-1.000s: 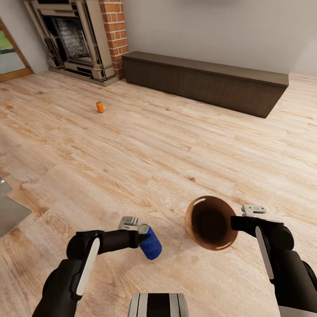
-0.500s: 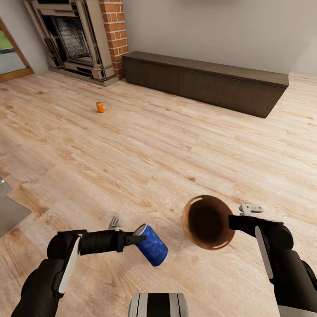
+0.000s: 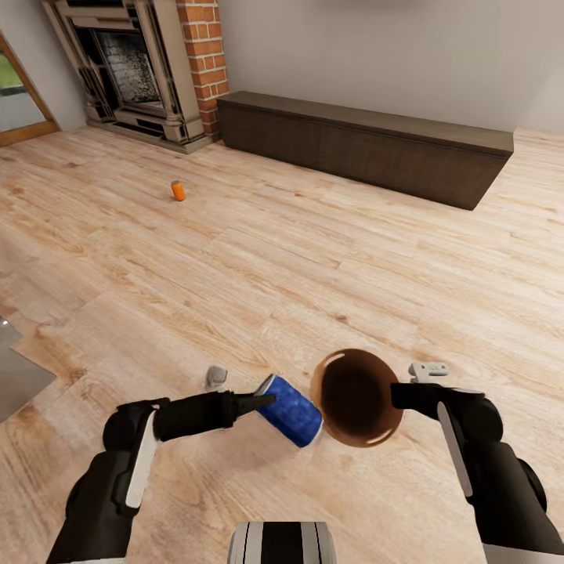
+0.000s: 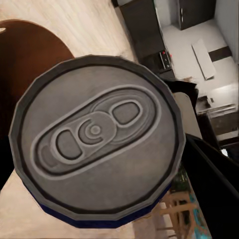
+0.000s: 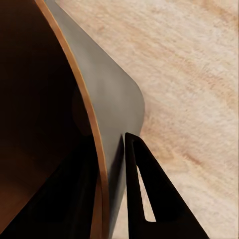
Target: Put the three can of soda from the living room inside the tash can in the kitchen.
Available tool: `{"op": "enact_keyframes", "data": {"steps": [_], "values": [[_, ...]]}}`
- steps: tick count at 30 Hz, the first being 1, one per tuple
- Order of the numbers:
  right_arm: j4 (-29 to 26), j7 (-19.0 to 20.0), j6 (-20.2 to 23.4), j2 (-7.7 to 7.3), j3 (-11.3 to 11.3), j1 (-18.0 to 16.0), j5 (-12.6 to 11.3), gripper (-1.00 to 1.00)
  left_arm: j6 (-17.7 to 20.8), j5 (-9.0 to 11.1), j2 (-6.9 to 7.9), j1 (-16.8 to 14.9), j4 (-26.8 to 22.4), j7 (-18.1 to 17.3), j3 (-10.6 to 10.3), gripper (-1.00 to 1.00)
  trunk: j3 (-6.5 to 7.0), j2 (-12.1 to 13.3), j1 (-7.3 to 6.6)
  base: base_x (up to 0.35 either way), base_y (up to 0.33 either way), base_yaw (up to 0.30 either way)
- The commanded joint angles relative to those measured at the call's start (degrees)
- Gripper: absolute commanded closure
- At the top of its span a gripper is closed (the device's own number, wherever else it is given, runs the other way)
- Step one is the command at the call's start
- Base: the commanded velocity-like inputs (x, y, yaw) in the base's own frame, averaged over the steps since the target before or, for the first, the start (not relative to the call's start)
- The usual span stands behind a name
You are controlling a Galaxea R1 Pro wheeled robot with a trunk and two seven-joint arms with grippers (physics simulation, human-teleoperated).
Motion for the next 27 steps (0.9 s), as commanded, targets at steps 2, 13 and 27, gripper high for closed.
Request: {"op": "enact_keyframes", "data": {"steps": [2, 13, 27], "values": [[0.0, 0.1, 0.0, 0.08, 0.3, 0.0, 0.5, 1.0, 0.0, 0.3, -2.67, -0.4, -0.1, 4.7, 0.0, 1.0, 0.0, 0.0, -0.01, 0.0, 0.0, 0.0], [0.0, 0.6, 0.3, 1.59, 0.5, 0.0, 0.4, 1.0, 0.0, 3.5, -4.54, -2.0, 0.0, 11.0, -0.2, 1.0, 0.0, 0.0, -0.01, 0.0, 0.0, 0.0], [0.0, 0.8, 0.8, 1.62, 0.4, 0.0, 0.5, 1.0, 0.0, 4.8, -4.54, -2.1, 0.0, 14.0, -0.4, 1.0, 0.0, 0.0, -0.01, 0.0, 0.0, 0.0]]}}
